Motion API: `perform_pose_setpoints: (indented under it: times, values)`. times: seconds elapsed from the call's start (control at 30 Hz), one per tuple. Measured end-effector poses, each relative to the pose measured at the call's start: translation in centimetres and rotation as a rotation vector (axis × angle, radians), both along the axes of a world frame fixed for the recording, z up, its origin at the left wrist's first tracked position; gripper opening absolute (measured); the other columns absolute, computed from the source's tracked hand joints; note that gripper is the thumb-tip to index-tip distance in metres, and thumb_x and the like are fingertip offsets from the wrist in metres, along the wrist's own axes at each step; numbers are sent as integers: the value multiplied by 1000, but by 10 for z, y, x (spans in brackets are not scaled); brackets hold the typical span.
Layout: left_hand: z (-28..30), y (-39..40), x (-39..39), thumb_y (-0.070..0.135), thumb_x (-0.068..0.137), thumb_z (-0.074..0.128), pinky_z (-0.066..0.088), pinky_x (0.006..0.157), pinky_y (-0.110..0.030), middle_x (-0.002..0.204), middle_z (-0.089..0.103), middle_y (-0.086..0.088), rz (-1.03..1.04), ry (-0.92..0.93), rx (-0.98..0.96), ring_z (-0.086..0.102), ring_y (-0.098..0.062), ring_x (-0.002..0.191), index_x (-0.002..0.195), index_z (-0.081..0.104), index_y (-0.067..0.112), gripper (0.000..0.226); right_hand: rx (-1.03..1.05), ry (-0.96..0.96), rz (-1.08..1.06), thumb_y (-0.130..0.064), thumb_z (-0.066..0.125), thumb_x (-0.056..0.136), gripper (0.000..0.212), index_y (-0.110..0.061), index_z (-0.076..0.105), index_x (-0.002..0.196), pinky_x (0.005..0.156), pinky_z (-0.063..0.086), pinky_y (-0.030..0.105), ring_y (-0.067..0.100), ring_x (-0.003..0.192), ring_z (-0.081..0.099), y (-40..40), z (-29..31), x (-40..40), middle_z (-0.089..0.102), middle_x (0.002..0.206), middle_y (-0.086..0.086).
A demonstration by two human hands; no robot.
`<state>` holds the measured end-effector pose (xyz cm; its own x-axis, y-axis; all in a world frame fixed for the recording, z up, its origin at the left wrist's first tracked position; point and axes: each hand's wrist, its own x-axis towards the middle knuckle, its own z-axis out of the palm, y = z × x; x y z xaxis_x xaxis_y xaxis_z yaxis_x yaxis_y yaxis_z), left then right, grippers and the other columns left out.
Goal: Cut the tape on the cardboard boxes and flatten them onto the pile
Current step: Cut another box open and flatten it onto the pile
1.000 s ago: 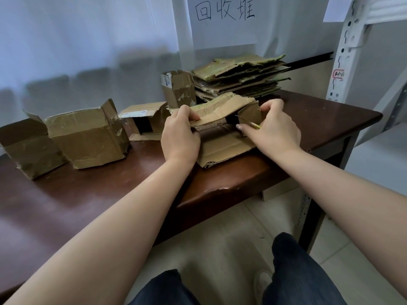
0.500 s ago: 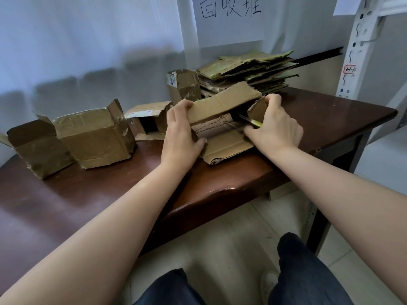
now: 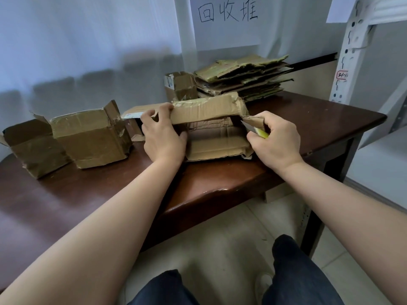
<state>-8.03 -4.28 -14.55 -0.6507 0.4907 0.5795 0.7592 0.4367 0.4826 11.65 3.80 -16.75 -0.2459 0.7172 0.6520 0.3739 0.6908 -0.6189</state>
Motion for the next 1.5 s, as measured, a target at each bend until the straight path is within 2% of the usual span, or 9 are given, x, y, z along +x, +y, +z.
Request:
perform_pose_setpoints:
  times: [0.3,0.47,0.67,0.93,1.07,1.13,1.23,1.33,1.5]
  values:
    - [17,29,-7,5,81,64,35,66,-36,123,39,-7,159,-41,17,53,-28,94,114,45,26,44,-45,70,-11,-35,55,74,27,-18,68,91,66,50,32,19,80,60,-3,-2,-2,68,84,-4]
    - [18,32,-9,11,78,68,37,70,-37,124,40,-7,147,-53,-35,55,-31,100,113,46,25,44,-46,51,-12,-32,58,77,26,-15,69,93,68,51,33,20,83,60,-1,-4,-2,68,90,-2]
    - [18,27,2,29,73,70,36,81,-35,125,42,-10,-2,-81,-89,45,-32,114,120,38,19,58,-81,78,-44,-23,64,83,17,-16,68,98,64,39,24,13,81,55,2,-6,2,67,92,-2]
    - [10,-8,10,3,74,57,45,96,-44,137,38,-12,-322,-2,-9,45,-31,116,144,21,21,81,-154,171,-66,-18,62,85,28,-20,65,112,78,43,23,15,97,60,3,-5,1,66,100,-6]
    - [6,-19,7,-7,76,50,44,82,-30,139,44,-14,-425,23,-46,55,-35,104,152,11,25,92,-200,205,-55,-16,62,86,29,-20,59,114,80,46,22,15,97,59,4,-3,1,63,102,-7]
    - [6,-25,7,-12,76,47,44,82,-28,139,49,-15,-454,41,-64,58,-36,103,153,8,27,95,-215,242,-22,-13,61,86,31,-21,56,116,74,42,8,10,94,58,2,-2,2,61,101,-9]
    - [9,-34,11,-14,73,41,53,78,-42,131,57,-17,-454,132,-100,63,-38,89,152,6,34,99,-222,307,30,-8,59,87,38,-24,53,121,73,36,-5,0,92,53,-2,0,5,53,95,-24]
    - [9,-39,12,-13,73,43,54,70,-48,118,65,-19,-455,185,-159,63,-36,74,150,1,39,102,-219,320,34,-5,55,87,42,-27,55,123,84,35,0,-5,96,52,-2,0,4,52,95,-30]
    - [-3,-36,17,-6,76,44,47,66,-36,92,64,-12,-462,216,-391,60,-33,75,151,8,38,94,-309,458,-124,-10,46,90,34,-20,56,121,74,36,9,-5,77,52,4,0,10,54,82,-13]
